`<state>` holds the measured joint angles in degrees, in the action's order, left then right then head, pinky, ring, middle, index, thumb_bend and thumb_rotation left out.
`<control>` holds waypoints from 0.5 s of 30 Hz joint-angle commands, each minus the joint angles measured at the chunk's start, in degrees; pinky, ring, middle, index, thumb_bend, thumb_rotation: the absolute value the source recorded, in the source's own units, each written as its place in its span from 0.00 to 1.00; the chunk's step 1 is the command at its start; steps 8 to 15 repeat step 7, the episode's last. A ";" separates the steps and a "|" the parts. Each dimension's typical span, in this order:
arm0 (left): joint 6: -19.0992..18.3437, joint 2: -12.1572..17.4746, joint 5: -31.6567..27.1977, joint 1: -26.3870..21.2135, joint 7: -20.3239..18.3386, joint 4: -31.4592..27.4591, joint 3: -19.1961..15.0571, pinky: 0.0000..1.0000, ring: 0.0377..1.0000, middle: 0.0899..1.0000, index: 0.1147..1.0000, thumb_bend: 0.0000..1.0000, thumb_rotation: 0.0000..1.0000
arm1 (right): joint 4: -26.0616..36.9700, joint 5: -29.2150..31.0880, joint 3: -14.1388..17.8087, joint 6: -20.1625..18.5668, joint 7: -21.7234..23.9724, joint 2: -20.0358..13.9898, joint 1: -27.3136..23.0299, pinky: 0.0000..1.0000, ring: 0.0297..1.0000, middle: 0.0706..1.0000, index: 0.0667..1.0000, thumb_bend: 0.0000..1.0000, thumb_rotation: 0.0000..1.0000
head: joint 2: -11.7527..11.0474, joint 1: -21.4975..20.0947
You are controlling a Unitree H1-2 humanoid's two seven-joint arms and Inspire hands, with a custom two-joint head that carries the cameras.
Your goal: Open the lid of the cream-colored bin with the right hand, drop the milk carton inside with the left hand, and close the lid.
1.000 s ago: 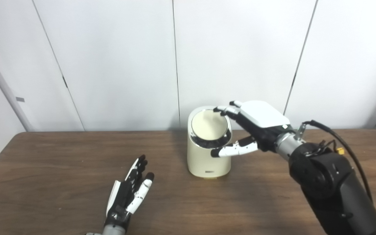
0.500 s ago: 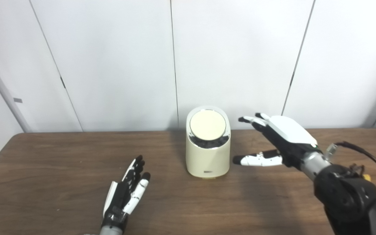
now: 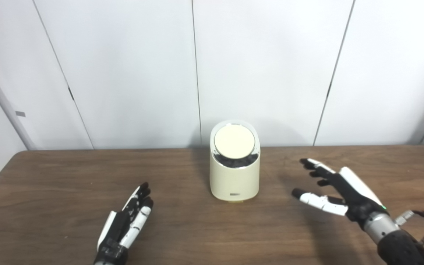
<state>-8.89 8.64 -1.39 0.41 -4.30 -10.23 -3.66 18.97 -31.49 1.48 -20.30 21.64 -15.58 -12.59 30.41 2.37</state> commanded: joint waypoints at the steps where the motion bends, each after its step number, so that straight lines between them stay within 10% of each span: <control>1: -0.08 0.83 0.16 0.56 0.32 -1.75 -0.66 0.94 0.95 0.96 1.00 0.39 0.68 | -0.58 2.95 0.96 2.03 -3.42 0.95 0.27 0.81 0.86 0.89 0.89 0.55 0.70 | 0.14 0.24; 15: 0.79 1.49 1.78 2.10 0.76 -2.86 -0.97 0.92 0.94 0.95 1.00 0.38 0.70 | -4.66 7.25 1.76 5.96 -9.68 2.29 3.77 0.78 0.84 0.87 0.89 0.54 0.63 | 0.47 0.38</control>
